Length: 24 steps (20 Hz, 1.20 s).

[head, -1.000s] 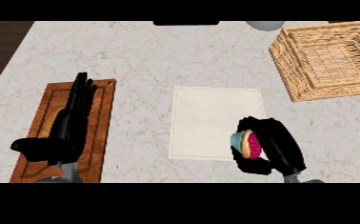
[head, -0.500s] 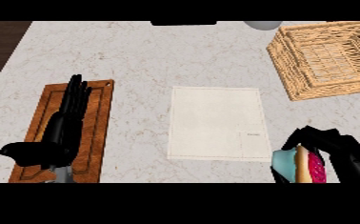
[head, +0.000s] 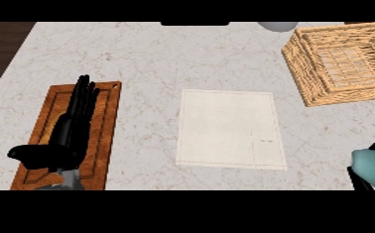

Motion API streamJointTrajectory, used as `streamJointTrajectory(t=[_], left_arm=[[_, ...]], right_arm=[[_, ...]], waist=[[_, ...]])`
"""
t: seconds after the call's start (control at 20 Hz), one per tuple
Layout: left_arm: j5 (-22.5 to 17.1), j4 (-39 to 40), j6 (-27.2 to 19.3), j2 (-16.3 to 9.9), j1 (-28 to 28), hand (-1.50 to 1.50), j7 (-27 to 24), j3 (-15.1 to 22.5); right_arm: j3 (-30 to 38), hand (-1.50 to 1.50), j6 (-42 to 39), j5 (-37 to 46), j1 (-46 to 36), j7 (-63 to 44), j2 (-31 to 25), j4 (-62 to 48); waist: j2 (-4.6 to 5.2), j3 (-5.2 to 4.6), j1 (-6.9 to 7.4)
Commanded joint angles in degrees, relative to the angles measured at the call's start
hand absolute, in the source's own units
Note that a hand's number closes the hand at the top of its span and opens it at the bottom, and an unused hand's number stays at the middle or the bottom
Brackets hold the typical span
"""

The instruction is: Pick the cupcake from the placemat and place it in the basket

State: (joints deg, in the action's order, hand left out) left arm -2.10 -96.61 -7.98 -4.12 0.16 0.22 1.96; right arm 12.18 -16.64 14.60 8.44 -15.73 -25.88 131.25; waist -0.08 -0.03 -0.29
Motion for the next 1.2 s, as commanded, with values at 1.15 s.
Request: streamJointTrajectory(t=[1.15], left_arm=[[2.9, -2.6, -0.9, 2.0, -0.6, 0.00, 2.7, 1.1]], right_arm=[[11.5, 1.50, 2.3, 14.1, -23.2, 27.0, -13.6, -54.1]], waist=[[0.12, 0.05, 0.63]])
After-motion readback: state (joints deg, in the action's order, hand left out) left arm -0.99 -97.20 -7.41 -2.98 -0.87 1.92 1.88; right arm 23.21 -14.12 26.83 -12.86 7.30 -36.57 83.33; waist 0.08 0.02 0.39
